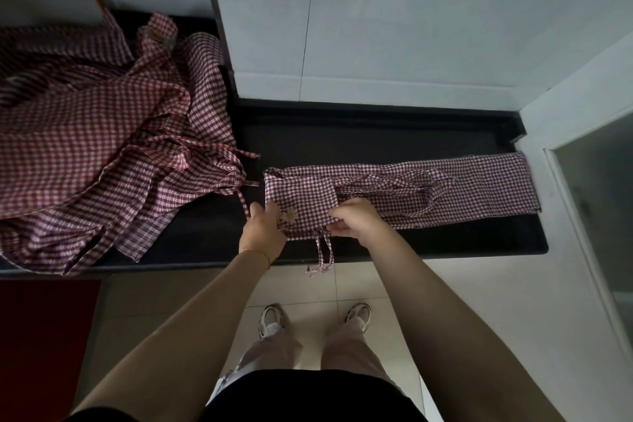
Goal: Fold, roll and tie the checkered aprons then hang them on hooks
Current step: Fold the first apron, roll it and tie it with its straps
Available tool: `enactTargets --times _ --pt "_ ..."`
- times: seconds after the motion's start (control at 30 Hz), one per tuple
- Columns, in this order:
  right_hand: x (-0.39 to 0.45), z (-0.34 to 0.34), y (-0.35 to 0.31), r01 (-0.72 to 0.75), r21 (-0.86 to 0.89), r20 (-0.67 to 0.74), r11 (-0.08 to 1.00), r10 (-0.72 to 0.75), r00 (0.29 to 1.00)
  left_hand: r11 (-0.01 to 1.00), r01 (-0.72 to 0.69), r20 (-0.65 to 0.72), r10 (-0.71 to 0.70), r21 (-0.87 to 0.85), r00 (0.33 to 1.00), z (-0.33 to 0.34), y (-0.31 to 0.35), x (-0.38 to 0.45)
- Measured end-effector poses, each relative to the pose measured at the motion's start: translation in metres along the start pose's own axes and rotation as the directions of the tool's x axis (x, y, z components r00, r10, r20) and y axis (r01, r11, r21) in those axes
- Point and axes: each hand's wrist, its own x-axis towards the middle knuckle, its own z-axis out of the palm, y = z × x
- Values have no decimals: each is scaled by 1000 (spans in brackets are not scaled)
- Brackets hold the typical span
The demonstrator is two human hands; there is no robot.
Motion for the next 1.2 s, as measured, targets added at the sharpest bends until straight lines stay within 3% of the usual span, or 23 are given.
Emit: enactTargets --times 0.07,0.17,0.3,0.4,0.5,0.57,0.67,0.73,0.8,0.93,1.0,1.1,1.2 --pt "1 -1 1 17 -2 -30 1000 -17 999 989 -95 -7 96 116 995 1 -4 -1" --pt "4 -1 9 91 -212 -64 973 -107 992 946 -240 -39 254 217 966 3 -14 -4" --pt "12 4 23 211 -647 -70 733 -333 940 907 -273 -97 318 320 943 4 -27 -8" --pt "10 9 24 270 -770 -40 578 -466 884 900 -184 -191 276 396 942 0 -19 -9" --pt "6 13 21 321 -818 -13 477 -573 820 893 -249 -310 373 374 874 1 -1 -4" --pt "4 15 22 372 -837 25 402 -651 759 863 -331 -245 439 381 864 3 15 5" --pt "8 14 28 449 -851 146 271 -700 700 825 -418 35 439 381 898 15 32 20" --pt "11 8 31 447 -844 146 296 -675 724 837 -386 156 354 387 922 24 29 27" --pt "14 -5 33 397 -850 70 347 -671 738 826 -369 186 319 425 929 31 20 33" --pt "12 -38 28 295 -865 -126 407 -744 656 835 -298 173 244 463 954 19 25 43" --pt "14 -55 21 248 -860 -205 446 -748 632 856 -194 136 146 480 980 11 46 48" --pt "19 -85 13 202 -812 -312 547 -701 641 893 -63 -37 88 445 995 11 83 48" --pt "26 -129 12 142 -750 -424 646 -634 646 907 -181 -104 236 380 966 29 120 44"
